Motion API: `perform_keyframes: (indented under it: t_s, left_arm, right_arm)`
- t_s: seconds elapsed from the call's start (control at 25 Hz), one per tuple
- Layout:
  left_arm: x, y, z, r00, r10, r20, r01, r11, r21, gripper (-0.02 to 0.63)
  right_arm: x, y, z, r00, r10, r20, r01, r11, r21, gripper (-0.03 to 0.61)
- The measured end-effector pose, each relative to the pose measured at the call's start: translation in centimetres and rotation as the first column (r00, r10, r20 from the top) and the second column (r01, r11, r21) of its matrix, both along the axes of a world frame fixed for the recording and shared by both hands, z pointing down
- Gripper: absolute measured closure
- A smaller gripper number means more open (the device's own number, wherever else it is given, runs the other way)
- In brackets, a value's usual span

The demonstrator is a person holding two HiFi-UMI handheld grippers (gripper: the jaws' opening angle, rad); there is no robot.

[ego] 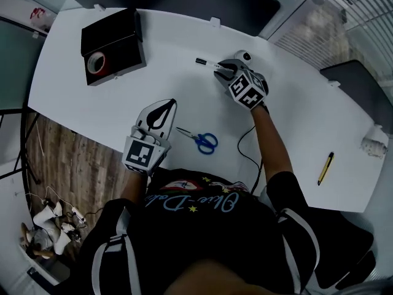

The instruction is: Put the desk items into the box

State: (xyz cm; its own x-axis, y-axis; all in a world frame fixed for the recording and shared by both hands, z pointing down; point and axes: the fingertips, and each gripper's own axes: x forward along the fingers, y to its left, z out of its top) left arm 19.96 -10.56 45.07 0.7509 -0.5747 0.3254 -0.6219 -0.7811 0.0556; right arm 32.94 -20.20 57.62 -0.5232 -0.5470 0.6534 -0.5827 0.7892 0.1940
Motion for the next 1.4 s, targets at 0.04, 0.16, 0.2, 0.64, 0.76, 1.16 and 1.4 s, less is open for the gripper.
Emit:
perform_keyframes:
  t_s: [0.04, 0.16, 0.2, 0.64, 0.76, 1.16, 1.4]
  left_arm:
    - [0.0, 0.0, 0.1, 1.000, -0.001, 0.000, 0.001, 1.000, 0.002, 0.617]
    - [-0.5, -0.2, 0.5, 1.000, -0.009, -0.009, 0.009, 1.000, 0.017, 0.617]
    - [-0.6, -0.2, 0.7, 1.000, -0.013, -0.010, 0.014, 1.000, 0.014, 0.617]
    - [-0.6, -0.2, 0.6, 1.000, -0.012, -0.018, 0.013, 1.000, 0.009, 0.617]
    - [-0.8, -0.1, 0.4, 1.000, -0.008, -0.003, 0.008, 1.000, 0.017, 0.617]
    - [-0.9, 0.5, -1.0, 1.000, 0.010, 0.001, -0.010, 0.999, 0.042, 0.617]
    - [0.2, 1.8, -1.8, 0.998, 0.052, -0.018, -0.051, 0.997, 0.060, 0.617]
  right_arm:
    - [0.3, -0.1, 0.5, 1.000, 0.004, -0.002, -0.004, 1.000, -0.011, 0.459]
    - [0.6, -0.5, 1.5, 1.000, 0.006, 0.016, -0.005, 0.999, -0.046, 0.454]
    - [0.5, -0.6, 1.5, 1.000, 0.003, 0.027, -0.001, 0.999, -0.054, 0.449]
    - [-0.4, -0.4, 1.8, 0.999, -0.051, 0.003, 0.051, 0.993, -0.106, 0.509]
    - [-0.3, -0.1, 1.8, 0.999, -0.034, -0.005, 0.033, 0.997, -0.072, 0.509]
    - [-0.1, 3.3, -2.8, 0.982, 0.120, 0.149, -0.126, 0.992, 0.032, 0.509]
    - [-0.4, 7.2, -7.5, 0.929, 0.192, 0.316, -0.233, 0.968, 0.097, 0.509]
